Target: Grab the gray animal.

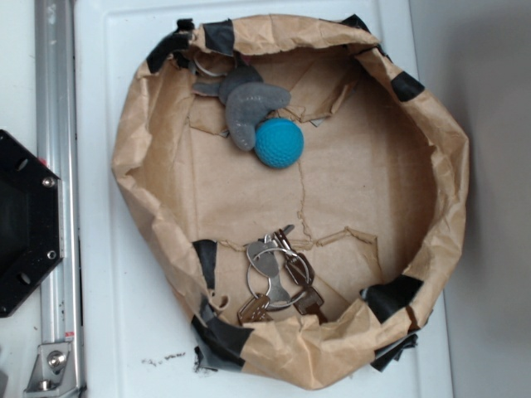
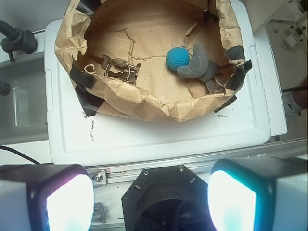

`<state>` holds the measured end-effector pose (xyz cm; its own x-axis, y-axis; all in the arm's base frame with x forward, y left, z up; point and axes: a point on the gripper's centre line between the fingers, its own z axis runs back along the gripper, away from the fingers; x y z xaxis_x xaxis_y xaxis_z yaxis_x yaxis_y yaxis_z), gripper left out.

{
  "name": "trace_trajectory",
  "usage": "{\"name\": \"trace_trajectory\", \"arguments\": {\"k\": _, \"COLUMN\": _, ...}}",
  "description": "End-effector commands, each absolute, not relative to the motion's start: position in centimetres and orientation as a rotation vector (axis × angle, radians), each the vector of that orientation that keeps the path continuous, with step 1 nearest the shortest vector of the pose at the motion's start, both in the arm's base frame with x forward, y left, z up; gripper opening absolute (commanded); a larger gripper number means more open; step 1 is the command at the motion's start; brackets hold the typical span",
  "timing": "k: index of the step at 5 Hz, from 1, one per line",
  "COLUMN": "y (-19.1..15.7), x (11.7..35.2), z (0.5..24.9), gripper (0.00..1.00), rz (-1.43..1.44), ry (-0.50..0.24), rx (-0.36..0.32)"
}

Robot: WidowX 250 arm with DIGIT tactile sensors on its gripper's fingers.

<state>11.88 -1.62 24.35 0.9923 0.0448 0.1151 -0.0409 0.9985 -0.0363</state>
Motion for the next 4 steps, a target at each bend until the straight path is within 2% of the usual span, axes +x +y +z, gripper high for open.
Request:
{"name": "trace_trajectory", "arguments": {"k": 1, "y": -1.6, "x": 11.9, "z": 24.3, "gripper": 1.0, "rz": 0.043, "ry": -0.116, "rx": -0.034}}
{"name": "trace_trajectory", "arguments": {"k": 2, "y": -0.4, "x": 15.5, "z": 22.6, "gripper": 1.0, "rz": -0.113, "ry": -0.173, "rx": -0.03}}
{"name": "trace_trajectory", "arguments": {"k": 3, "y": 0.7, "x": 19.3, "z": 20.3, "gripper": 1.0, "rz": -0.236, "ry": -0.155, "rx": 0.0}}
{"name": "trace_trajectory", "arguments": {"k": 4, "y": 2.5, "x": 21.8, "z": 17.1, "gripper": 1.0, "rz": -0.333, "ry": -0.085, "rx": 0.032}}
